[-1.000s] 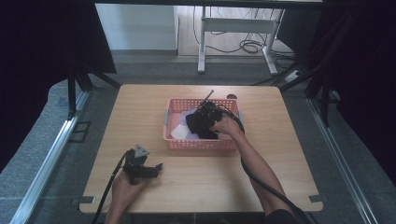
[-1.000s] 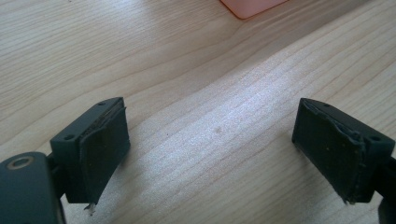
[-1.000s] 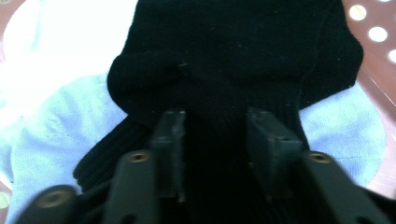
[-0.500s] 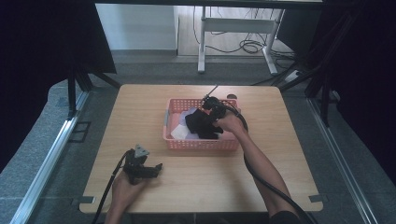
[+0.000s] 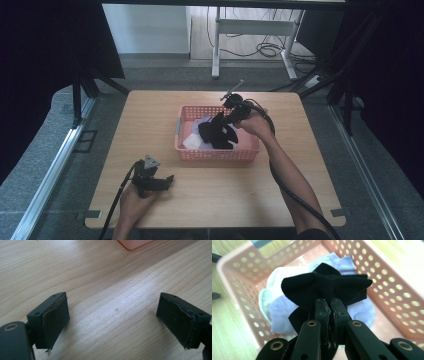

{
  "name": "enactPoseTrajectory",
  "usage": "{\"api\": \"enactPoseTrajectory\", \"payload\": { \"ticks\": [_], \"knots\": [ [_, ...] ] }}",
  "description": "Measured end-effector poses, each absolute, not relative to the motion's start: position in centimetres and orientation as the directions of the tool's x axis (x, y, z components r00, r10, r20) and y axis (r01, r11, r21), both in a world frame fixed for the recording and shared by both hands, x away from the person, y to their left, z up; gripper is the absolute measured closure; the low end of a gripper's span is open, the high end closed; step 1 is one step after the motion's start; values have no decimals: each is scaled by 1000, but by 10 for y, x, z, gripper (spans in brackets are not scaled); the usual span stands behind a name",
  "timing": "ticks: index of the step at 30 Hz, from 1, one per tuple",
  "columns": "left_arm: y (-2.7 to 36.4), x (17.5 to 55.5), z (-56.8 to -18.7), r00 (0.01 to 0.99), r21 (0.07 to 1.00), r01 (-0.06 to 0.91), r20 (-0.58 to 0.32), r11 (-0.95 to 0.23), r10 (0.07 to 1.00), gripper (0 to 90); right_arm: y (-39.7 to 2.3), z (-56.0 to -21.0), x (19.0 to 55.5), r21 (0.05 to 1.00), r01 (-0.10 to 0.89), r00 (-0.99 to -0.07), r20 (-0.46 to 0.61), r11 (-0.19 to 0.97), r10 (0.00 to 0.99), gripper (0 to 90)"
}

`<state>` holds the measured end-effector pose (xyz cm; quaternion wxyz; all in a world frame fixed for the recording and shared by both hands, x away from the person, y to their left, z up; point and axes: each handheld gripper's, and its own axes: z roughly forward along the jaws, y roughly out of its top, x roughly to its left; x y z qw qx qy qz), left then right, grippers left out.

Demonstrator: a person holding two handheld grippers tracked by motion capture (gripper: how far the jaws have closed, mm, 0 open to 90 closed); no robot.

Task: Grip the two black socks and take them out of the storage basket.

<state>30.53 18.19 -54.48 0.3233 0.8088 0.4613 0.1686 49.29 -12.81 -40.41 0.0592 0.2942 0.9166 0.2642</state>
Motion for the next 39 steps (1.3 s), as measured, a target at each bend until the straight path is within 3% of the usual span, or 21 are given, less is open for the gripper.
{"api": "enactPoseTrajectory", "payload": {
  "ticks": [24,39],
  "knots": [
    [182,306,-545,519,679,635,-22,-369,854,106,-155,-330,475,582,467,-820,3,666,572,856],
    [182,306,-544,519,676,637,-22,-370,854,106,-202,-299,463,612,478,-794,-6,630,608,855]
  ]
}}
